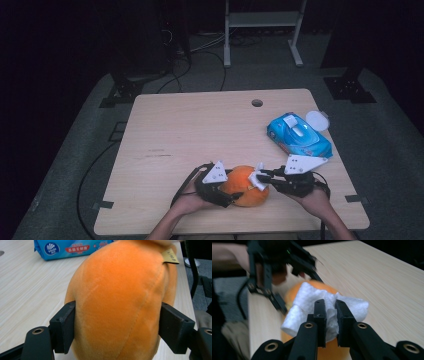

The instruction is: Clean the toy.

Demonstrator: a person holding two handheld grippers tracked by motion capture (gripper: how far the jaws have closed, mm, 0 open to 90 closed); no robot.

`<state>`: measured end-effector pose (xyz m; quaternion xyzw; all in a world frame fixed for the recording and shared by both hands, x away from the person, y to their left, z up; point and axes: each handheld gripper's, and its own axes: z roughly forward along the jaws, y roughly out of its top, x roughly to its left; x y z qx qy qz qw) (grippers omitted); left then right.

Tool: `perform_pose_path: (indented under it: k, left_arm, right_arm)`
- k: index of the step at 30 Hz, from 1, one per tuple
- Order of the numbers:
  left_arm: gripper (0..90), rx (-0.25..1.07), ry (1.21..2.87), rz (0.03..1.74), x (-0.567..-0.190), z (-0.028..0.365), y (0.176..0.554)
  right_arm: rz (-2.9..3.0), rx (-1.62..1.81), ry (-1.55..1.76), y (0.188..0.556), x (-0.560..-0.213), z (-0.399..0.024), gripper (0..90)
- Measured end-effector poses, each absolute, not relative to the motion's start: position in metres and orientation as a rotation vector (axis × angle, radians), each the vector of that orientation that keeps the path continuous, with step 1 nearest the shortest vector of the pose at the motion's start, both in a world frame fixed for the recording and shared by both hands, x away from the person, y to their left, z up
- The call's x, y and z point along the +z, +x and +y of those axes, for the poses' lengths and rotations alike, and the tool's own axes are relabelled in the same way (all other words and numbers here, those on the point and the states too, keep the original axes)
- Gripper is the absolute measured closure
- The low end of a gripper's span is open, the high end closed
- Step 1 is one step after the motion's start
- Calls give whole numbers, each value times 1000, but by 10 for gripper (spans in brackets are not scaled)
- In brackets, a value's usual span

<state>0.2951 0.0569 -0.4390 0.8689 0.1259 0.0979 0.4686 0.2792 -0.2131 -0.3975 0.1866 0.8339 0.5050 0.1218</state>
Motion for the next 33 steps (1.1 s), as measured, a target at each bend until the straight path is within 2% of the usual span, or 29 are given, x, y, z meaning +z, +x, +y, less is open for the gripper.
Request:
perform_pose_path:
  k: [4,14,22,24,25,26,29,33]
  left_arm:
    - [240,227,2131,311,-439,60,296]
    - [231,172,2088,360,-441,66,303]
    - [239,260,2125,303,-436,52,294]
    - [204,217,2117,318,-436,56,296]
    - [135,190,2110,336,-435,57,298]
    - [135,172,2113,352,-435,58,299]
    - [50,65,2094,438,-434,58,306]
    - [56,-76,2051,493,-432,66,314]
  right_arm:
    - [2458,1458,502,279,-397,-204,799]
    - [2472,1341,556,275,-403,-231,799]
    - [2459,1366,479,273,-392,-208,797]
    - [2470,1369,474,274,-393,-207,798]
    - [2489,1377,475,274,-397,-209,798]
    - [2489,1377,475,274,-397,-209,798]
    - [2483,1391,489,272,-399,-215,798]
    - [2483,1396,491,272,-400,-217,798]
